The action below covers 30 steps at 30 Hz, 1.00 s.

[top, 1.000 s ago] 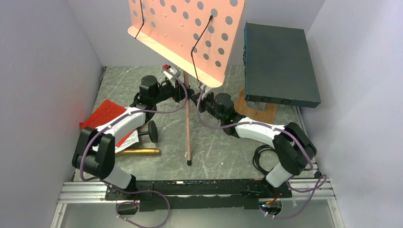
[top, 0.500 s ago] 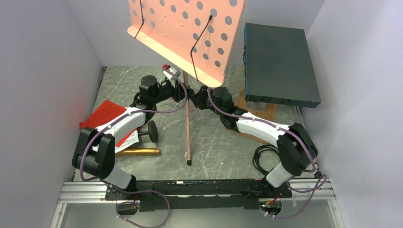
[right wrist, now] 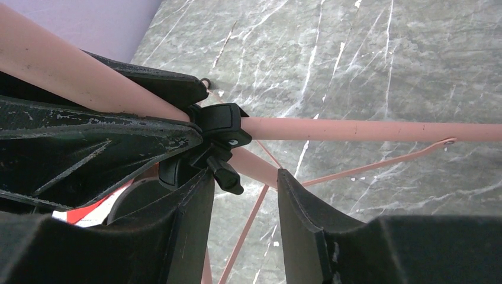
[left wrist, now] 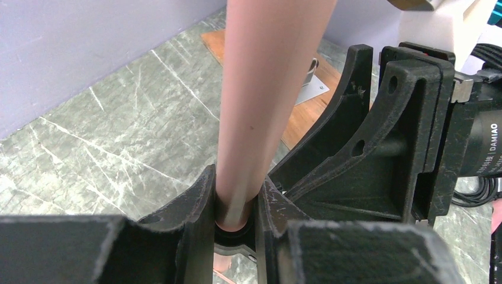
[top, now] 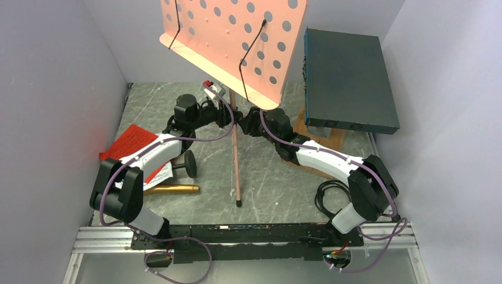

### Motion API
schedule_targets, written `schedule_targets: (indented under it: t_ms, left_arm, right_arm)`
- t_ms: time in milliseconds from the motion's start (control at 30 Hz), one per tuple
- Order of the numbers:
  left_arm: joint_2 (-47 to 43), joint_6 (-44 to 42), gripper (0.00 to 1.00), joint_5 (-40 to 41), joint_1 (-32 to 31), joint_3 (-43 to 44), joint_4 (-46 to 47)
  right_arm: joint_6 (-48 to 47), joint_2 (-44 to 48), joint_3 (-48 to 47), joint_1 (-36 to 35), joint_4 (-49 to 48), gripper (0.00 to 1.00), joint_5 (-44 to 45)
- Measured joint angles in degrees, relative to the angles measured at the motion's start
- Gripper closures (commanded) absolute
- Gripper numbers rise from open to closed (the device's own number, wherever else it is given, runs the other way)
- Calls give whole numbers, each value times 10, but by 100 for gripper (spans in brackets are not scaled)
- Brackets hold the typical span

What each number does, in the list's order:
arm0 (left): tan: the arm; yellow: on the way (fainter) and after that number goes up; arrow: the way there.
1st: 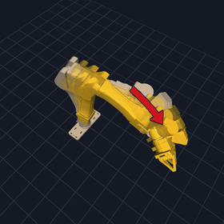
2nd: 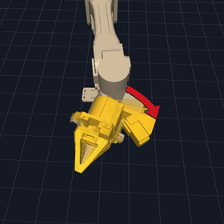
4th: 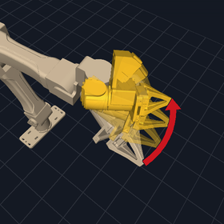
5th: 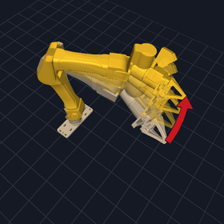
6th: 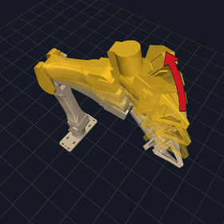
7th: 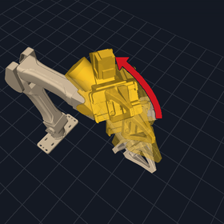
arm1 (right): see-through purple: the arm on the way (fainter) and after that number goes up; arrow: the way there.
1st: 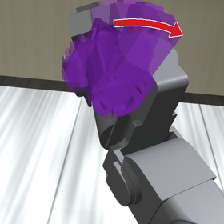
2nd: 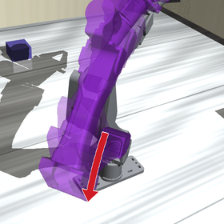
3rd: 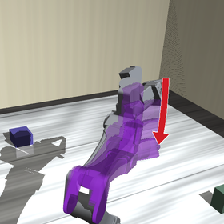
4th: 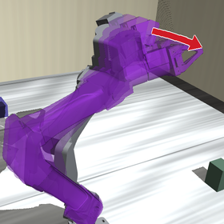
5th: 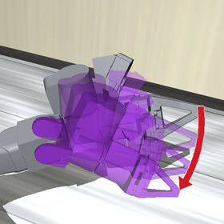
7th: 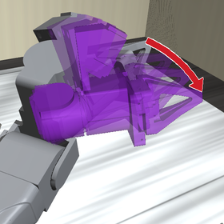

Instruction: Set up the instrument practice props

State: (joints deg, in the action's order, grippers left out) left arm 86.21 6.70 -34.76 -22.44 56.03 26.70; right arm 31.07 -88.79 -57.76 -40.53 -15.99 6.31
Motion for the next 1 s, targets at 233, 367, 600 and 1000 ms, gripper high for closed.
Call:
schedule_targets:
  t_ms: [233, 367, 600, 1000]
  left_arm:
    - [0, 2, 100, -10, -3, 0, 1]
    - [0, 4, 100, -16, -5, 0, 4]
    - [0, 5, 100, -16, -8, 0, 4]
    - [4, 4, 100, -14, -9, 0, 8]
  right_arm:
    - [-15, 16, 1, 4, 23, 44, -3]
    - [-27, 26, 3, 4, 32, 55, 0]
    - [-20, 27, 3, 3, 29, 60, -16]
    - [129, 31, 19, 13, 21, 90, -28]
